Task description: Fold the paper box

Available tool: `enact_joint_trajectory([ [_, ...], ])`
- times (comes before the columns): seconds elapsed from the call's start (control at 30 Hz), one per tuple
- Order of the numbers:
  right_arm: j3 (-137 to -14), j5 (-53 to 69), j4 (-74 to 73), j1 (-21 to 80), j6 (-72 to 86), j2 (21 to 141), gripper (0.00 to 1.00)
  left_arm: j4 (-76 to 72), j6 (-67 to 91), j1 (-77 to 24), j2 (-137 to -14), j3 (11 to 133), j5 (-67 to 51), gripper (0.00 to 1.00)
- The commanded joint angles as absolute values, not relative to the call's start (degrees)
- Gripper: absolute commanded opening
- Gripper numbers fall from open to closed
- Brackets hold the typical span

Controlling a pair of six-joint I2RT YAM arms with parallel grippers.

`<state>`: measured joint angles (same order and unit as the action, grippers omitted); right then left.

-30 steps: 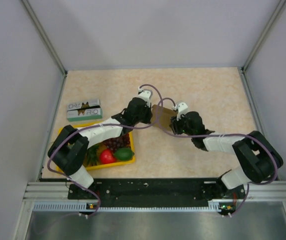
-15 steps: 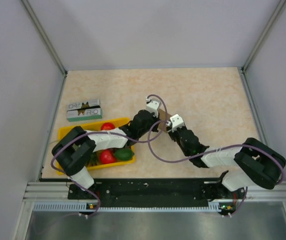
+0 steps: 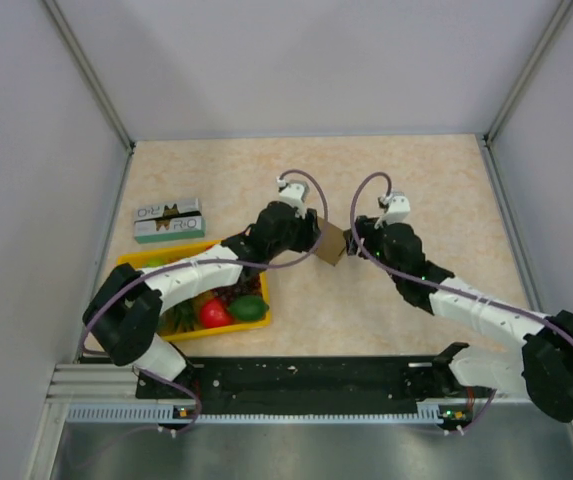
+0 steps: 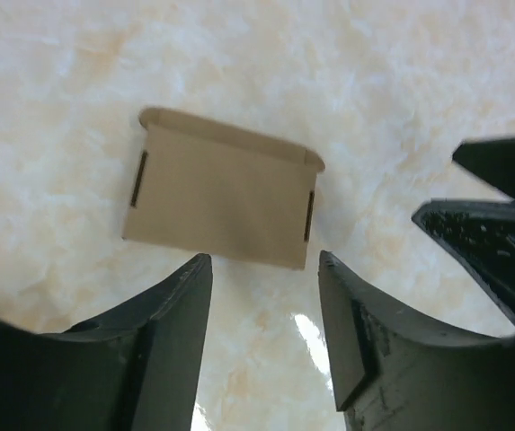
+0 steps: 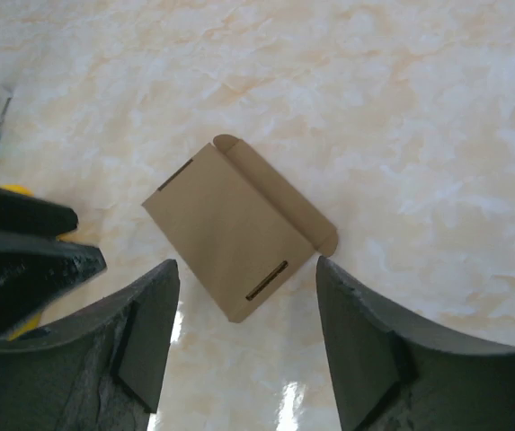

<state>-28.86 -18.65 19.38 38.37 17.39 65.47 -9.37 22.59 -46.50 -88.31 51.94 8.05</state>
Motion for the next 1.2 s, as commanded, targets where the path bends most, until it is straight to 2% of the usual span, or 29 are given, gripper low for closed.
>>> enact_joint_trajectory([
  [0.0,-37.5,-3.6,-2.5,32.6,41.2,67.1,0.66,5.4,30.1,-39.5,-86.1,59.5,-2.5,0.6],
  [0.1,-41.5,6.1,-6.3,28.0,49.3,70.8,0.72,14.9,32.3,-34.5,-90.5,66.0,-12.6,0.68],
  [0.13,-41.8,7.8,-7.3,27.0,52.2,73.3,0.74,17.8,32.4,-33.0,-93.4,68.1,-14.1,0.75],
  [0.23,-43.0,13.1,-7.2,22.6,63.3,78.3,0.74,27.5,32.3,-30.9,-101.1,77.8,-19.1,0.81],
  [0.33,-44.4,15.6,-7.0,20.0,72.7,81.7,0.75,37.3,32.3,-29.2,-110.2,92.7,-22.3,0.8],
  [0.43,-45.1,16.2,-5.8,19.3,79.5,85.6,0.74,43.1,31.7,-28.0,-118.3,101.9,-21.3,0.79],
  [0.63,-45.5,17.0,-4.5,18.6,90.6,90.1,0.73,53.1,30.3,-26.5,-130.5,117.4,-12.8,0.76],
  [0.9,-51.0,9.6,-13.9,17.7,92.6,92.1,0.73,56.4,29.3,-26.6,-134.7,122.3,-7.2,0.72],
  [1.17,-57.4,5.4,-20.7,17.6,90.4,97.5,0.72,51.6,33.0,-27.5,-134.8,123.0,-10.2,0.74],
])
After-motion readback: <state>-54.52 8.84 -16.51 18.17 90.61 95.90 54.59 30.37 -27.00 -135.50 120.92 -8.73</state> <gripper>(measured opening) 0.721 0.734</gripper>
